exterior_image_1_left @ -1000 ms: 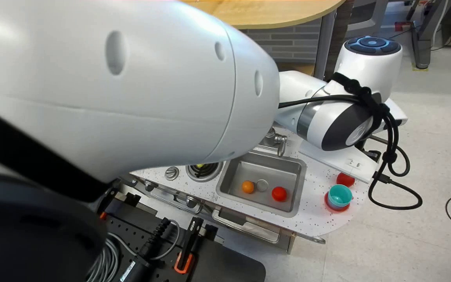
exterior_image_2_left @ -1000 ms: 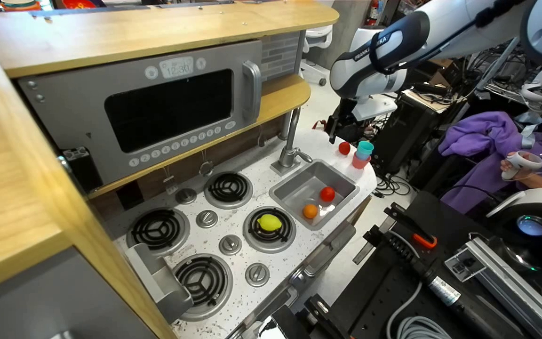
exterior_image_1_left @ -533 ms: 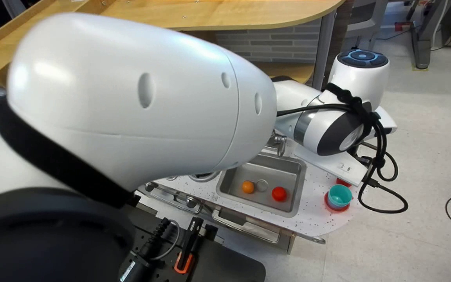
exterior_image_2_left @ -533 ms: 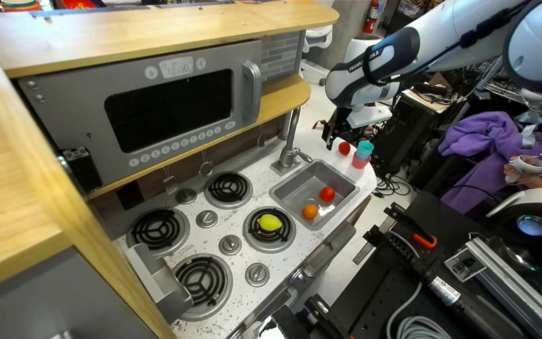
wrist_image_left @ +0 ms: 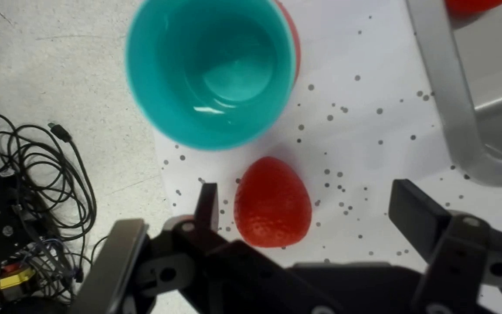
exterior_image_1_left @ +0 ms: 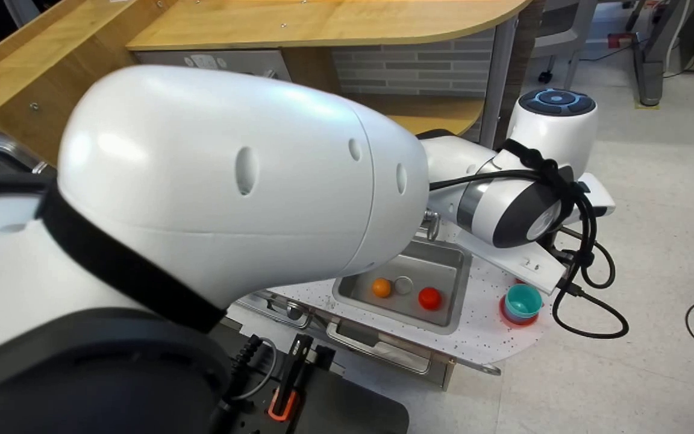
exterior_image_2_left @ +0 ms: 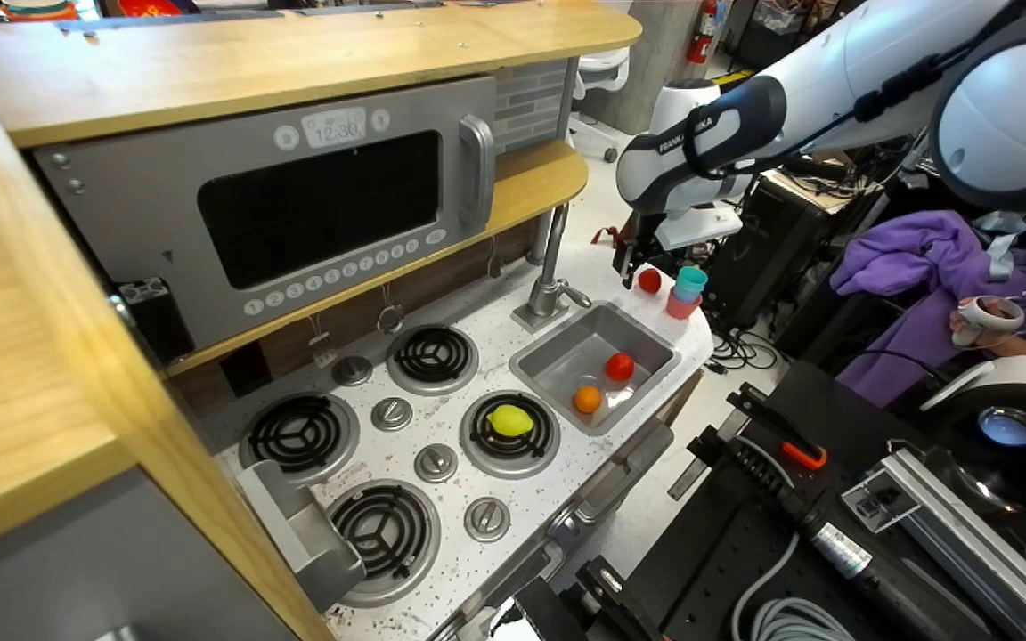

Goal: Pick the red object on the counter and place it on the stove

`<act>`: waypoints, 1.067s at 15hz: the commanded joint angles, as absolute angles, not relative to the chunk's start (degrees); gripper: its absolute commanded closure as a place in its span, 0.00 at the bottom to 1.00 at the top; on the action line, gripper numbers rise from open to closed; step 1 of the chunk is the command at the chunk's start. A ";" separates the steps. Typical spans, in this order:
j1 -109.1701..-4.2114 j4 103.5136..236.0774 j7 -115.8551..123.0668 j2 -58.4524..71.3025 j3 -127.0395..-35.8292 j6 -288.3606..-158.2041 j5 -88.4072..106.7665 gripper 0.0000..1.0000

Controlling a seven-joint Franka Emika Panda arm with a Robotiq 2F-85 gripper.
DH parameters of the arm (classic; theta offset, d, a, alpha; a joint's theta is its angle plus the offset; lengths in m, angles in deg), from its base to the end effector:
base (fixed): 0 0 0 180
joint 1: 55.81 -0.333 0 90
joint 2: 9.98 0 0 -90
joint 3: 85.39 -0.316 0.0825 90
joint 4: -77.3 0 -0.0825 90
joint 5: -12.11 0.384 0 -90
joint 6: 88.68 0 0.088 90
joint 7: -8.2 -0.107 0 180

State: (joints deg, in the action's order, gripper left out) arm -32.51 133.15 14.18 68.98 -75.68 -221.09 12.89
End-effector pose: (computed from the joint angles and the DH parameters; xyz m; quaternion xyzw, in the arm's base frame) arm 0.6466 -0.3661 -0.0035 0.9817 -0.1724 -0.0394 0.0701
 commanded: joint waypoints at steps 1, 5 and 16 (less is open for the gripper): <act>-33.50 127.79 10.21 72.38 -73.77 -219.02 11.33 0.00; -33.85 126.15 8.07 73.58 -73.20 -218.68 10.44 0.35; -36.23 129.79 9.35 71.51 -72.92 -220.16 8.92 0.79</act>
State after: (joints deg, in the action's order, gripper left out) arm -34.59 128.77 8.71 72.22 -73.39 -220.24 10.12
